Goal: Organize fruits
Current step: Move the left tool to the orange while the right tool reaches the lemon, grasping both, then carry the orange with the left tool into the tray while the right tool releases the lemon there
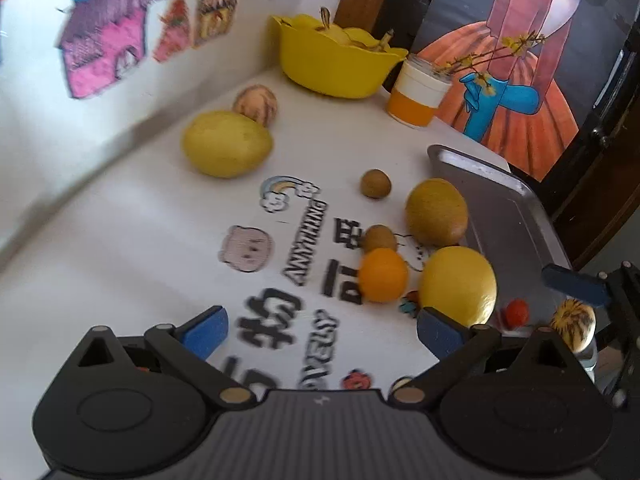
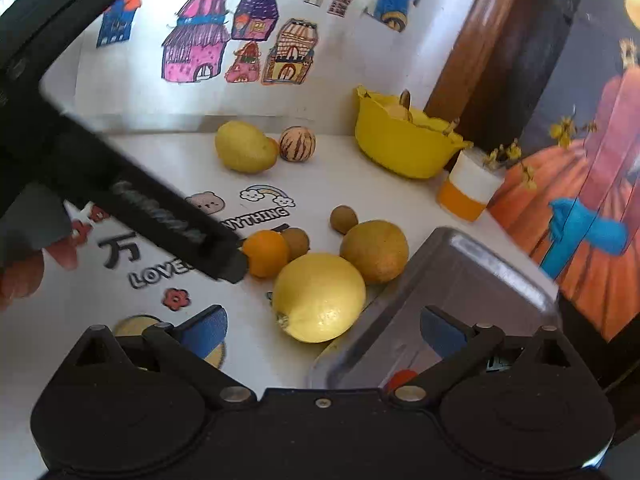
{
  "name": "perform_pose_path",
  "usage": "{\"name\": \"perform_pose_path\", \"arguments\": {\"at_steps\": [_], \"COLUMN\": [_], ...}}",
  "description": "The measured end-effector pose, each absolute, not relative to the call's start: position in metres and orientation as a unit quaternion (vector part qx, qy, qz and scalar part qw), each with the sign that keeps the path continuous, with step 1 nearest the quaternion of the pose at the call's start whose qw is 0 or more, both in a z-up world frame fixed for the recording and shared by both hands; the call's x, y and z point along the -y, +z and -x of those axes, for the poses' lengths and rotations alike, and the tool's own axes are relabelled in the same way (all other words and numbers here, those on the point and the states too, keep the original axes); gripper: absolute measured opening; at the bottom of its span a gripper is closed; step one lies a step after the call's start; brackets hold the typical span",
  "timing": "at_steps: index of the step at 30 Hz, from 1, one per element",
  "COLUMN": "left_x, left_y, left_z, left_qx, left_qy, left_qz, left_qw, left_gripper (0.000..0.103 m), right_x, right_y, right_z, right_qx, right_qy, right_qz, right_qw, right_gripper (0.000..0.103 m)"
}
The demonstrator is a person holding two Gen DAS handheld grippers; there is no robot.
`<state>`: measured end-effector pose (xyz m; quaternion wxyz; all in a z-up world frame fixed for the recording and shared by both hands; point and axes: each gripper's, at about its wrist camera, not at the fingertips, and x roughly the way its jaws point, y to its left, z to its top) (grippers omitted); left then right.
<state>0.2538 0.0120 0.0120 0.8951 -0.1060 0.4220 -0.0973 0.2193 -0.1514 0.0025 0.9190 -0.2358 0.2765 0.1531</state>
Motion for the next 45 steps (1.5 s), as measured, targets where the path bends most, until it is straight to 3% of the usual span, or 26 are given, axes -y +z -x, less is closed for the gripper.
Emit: {"name": "perform_pose_path", "arguments": {"at_steps": [12, 20, 26, 32, 34, 41, 42, 45], "left_x": [0.013, 0.017, 0.021, 0.029, 0.033, 0.037, 0.037, 0.035], "left_y": [0.008, 0.005, 0.005, 0.004, 0.004, 0.005, 0.004, 0.004], "left_z": [-0.265, -0.267, -0.269, -0.268, -0.267, -0.269, -0.269, -0.269], "left_qx": [-0.415, -0.412, -0.404, -0.391, -0.388, -0.381, -0.38, -0.381], "left_qy": [-0.049, -0.034, -0.042, -0.061, -0.065, -0.069, -0.072, -0.076], "left_qz": [0.083, 0.055, 0.05, 0.035, 0.024, 0.019, 0.02, 0.025], "left_qw": [0.905, 0.909, 0.912, 0.918, 0.919, 0.922, 0.922, 0.921], "left_gripper": [0.102, 0.102, 0.095, 0.081, 0.072, 0.044, 0.035, 0.035], "right_x": [0.152, 0.15, 0.149, 0.151, 0.152, 0.154, 0.154, 0.157], "right_y": [-0.009, -0.014, -0.018, -0.018, -0.019, -0.019, -0.02, -0.019], "right_z": [-0.232, -0.241, -0.245, -0.245, -0.245, -0.243, -0.242, -0.24], "right_qx": [-0.278, -0.281, -0.281, -0.28, -0.281, -0.276, -0.275, -0.274], "right_qy": [0.143, 0.133, 0.144, 0.158, 0.163, 0.167, 0.167, 0.17], "right_qz": [0.212, 0.211, 0.206, 0.193, 0.186, 0.17, 0.167, 0.153], "right_qw": [0.926, 0.927, 0.926, 0.927, 0.927, 0.931, 0.932, 0.934], "right_gripper": [0.098, 0.09, 0.08, 0.067, 0.062, 0.061, 0.06, 0.06]}}
